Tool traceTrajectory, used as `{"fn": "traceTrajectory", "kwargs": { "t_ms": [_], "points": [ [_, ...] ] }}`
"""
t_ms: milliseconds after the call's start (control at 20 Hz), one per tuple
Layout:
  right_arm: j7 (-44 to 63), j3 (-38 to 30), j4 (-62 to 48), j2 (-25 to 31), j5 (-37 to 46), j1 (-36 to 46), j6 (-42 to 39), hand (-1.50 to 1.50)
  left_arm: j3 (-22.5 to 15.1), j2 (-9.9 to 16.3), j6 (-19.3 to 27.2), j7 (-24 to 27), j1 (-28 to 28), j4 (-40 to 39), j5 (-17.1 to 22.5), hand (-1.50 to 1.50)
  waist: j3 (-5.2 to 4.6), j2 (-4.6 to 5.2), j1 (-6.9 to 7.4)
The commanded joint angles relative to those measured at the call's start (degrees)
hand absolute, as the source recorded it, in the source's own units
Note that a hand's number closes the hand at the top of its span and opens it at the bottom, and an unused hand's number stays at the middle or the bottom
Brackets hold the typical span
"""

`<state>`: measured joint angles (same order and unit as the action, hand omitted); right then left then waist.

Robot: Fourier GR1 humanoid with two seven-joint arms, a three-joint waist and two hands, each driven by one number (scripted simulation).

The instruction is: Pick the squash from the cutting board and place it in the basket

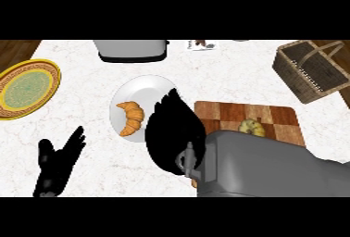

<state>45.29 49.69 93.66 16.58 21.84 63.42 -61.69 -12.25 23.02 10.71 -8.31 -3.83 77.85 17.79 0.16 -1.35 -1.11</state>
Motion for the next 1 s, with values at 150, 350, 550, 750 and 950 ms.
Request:
{"fn": "traceTrajectory", "kwargs": {
  "t_ms": [150,350,550,750,950],
  "points": [
    [9.77,-4.18,0.03,-3.96,-6.08,-0.40,-13.51,-1.50,-0.62,-1.07,-0.29,-1.03,-2.98,-1.52,-0.39,0.00,-0.27,0.61,-0.08],
    [10.24,-5.81,3.70,-2.37,-5.82,-4.23,-13.82,-1.50,0.46,0.63,-1.67,-2.67,-5.02,2.01,0.66,0.00,-0.19,0.63,0.29],
    [5.96,-4.82,4.34,1.15,-0.54,-9.16,-9.68,-1.50,1.30,0.39,-2.51,-2.97,-1.67,-0.30,-0.11,0.00,-0.16,1.23,0.87],
    [4.75,-1.17,9.76,1.18,3.70,-16.25,-6.91,-1.50,1.17,-1.53,-2.02,-3.69,0.23,-2.24,-1.18,0.00,-0.16,1.36,0.79],
    [2.71,2.41,7.80,1.82,9.76,-19.35,-1.96,-1.50,0.44,-1.11,-2.33,-3.85,-2.95,0.76,-2.24,0.00,-0.13,1.49,1.44]
  ]
}}
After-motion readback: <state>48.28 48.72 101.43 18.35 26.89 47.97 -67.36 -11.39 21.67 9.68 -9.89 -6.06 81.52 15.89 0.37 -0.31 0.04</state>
